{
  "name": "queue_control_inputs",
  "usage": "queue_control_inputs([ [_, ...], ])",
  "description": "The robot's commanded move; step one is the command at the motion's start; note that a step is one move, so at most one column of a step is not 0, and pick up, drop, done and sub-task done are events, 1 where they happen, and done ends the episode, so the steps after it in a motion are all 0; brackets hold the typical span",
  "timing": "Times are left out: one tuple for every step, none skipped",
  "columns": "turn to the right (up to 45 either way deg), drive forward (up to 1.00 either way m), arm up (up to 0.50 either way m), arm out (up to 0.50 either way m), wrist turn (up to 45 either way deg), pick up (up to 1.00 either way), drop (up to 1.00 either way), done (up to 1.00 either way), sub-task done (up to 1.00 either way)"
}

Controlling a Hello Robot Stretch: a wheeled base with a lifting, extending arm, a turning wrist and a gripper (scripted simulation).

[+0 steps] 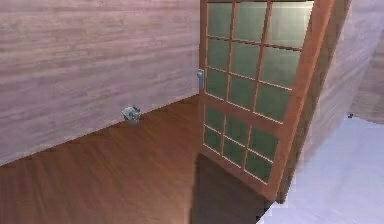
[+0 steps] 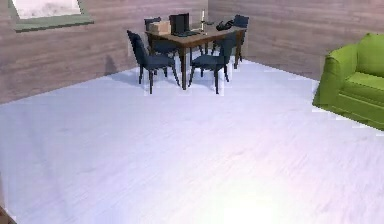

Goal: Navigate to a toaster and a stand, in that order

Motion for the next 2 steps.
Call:
queue_control_inputs([
  [0.0,0.20,0.00,0.00,0.0,0.00,0.00,0.00,0.00],
  [-18.0,0.00,0.00,0.00,0.0,0.00,0.00,0.00,0.00],
])
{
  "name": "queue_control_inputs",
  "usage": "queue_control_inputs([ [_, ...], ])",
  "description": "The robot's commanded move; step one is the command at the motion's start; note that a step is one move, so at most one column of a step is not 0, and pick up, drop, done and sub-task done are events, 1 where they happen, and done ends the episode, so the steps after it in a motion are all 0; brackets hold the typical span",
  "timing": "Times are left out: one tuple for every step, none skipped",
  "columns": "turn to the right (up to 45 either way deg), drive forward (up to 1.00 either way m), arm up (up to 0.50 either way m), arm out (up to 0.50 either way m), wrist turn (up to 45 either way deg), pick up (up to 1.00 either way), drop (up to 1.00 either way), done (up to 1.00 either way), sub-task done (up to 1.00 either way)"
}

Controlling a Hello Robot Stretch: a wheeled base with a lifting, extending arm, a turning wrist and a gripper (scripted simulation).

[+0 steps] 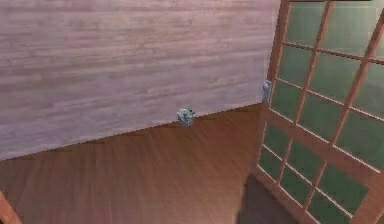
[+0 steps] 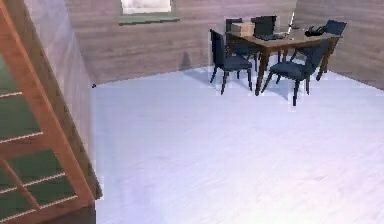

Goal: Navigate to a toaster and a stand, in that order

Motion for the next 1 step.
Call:
queue_control_inputs([
  [0.0,1.00,0.00,0.00,0.0,0.00,0.00,0.00,0.00],
])
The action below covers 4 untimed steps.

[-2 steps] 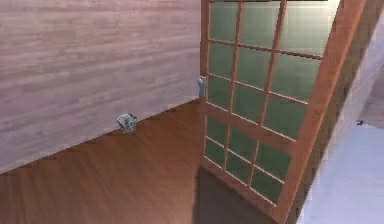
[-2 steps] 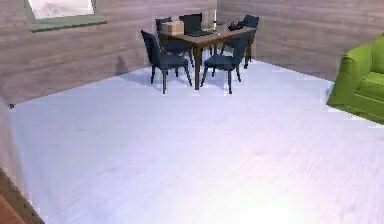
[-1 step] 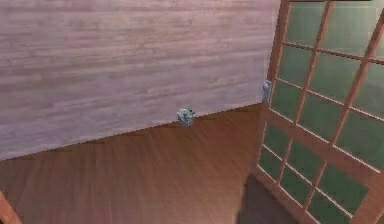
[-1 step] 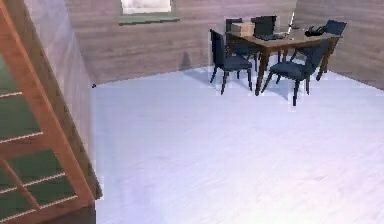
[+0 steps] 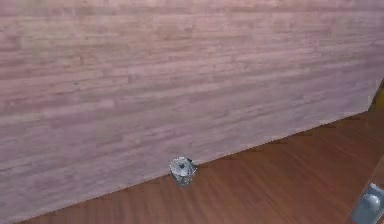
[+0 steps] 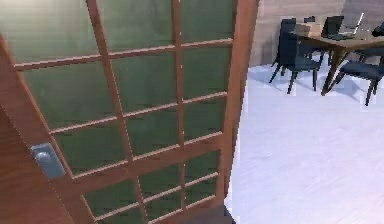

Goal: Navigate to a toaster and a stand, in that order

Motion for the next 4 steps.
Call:
queue_control_inputs([
  [0.0,0.50,0.00,0.00,0.0,0.00,0.00,0.00,0.00],
  [15.0,0.00,0.00,0.00,0.0,0.00,0.00,0.00,0.00],
  [0.0,0.20,0.00,0.00,0.0,0.00,0.00,0.00,0.00],
  [45.0,0.00,0.00,0.00,0.0,0.00,0.00,0.00,0.00],
])
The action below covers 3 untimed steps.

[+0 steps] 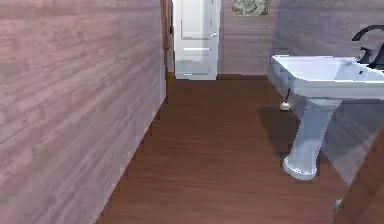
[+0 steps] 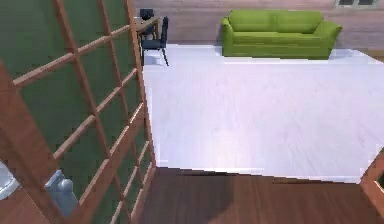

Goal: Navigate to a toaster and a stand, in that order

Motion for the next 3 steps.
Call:
queue_control_inputs([
  [0.0,1.00,0.00,0.00,0.0,0.00,0.00,0.00,0.00],
  [0.0,1.00,0.00,0.00,0.0,0.00,0.00,0.00,0.00],
  [3.0,0.00,0.00,0.00,0.0,0.00,0.00,0.00,0.00],
])
